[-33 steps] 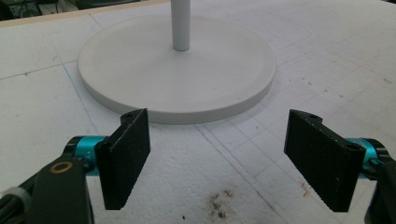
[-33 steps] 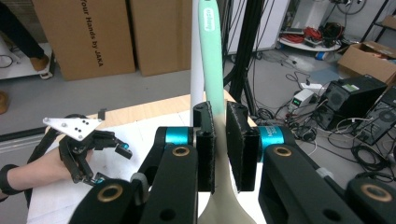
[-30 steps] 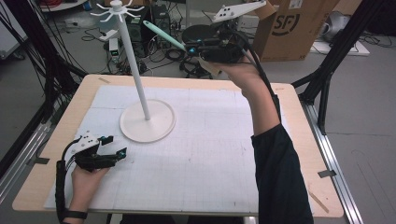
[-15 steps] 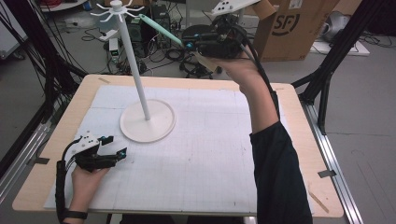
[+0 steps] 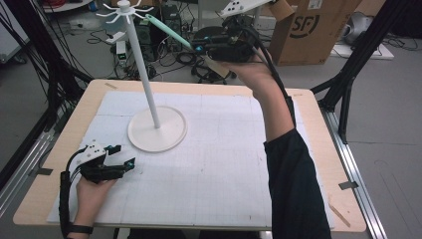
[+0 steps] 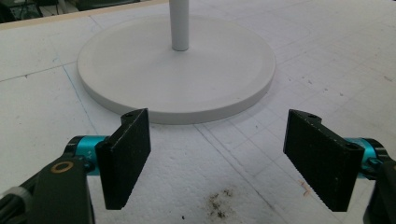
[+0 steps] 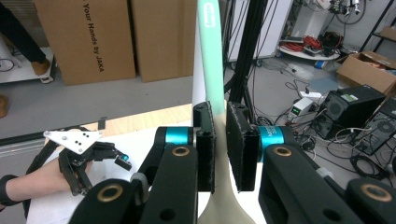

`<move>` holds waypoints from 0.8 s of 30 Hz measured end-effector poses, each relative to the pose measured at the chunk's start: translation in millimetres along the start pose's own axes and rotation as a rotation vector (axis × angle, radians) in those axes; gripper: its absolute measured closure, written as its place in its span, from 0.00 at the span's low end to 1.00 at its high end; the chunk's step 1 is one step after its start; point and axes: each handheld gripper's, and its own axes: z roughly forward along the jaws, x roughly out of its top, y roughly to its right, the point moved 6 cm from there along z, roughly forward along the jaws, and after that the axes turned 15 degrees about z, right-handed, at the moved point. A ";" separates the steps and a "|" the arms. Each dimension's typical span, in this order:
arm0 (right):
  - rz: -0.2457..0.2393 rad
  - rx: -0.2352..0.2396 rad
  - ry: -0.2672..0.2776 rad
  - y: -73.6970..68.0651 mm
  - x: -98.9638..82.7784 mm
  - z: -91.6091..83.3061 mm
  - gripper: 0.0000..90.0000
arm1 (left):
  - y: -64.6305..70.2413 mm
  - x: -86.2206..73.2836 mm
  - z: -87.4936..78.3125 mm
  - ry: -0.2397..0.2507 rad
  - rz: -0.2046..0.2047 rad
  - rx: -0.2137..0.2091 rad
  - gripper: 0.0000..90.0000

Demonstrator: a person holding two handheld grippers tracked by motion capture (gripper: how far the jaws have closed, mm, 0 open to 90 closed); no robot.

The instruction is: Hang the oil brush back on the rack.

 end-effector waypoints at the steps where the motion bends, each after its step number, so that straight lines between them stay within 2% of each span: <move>1: -0.003 0.000 -0.001 0.5 -0.2 0.4 0.92 | 0.1 0.0 0.0 0.000 -0.001 0.001 0.26; 16: -0.004 0.003 -0.014 2.0 -5.3 3.6 0.92 | 0.0 0.0 0.1 0.000 0.000 0.001 0.26; 24: -0.008 0.008 -0.003 1.4 -4.1 -0.2 0.92 | 0.0 0.0 0.1 -0.001 -0.001 0.001 0.26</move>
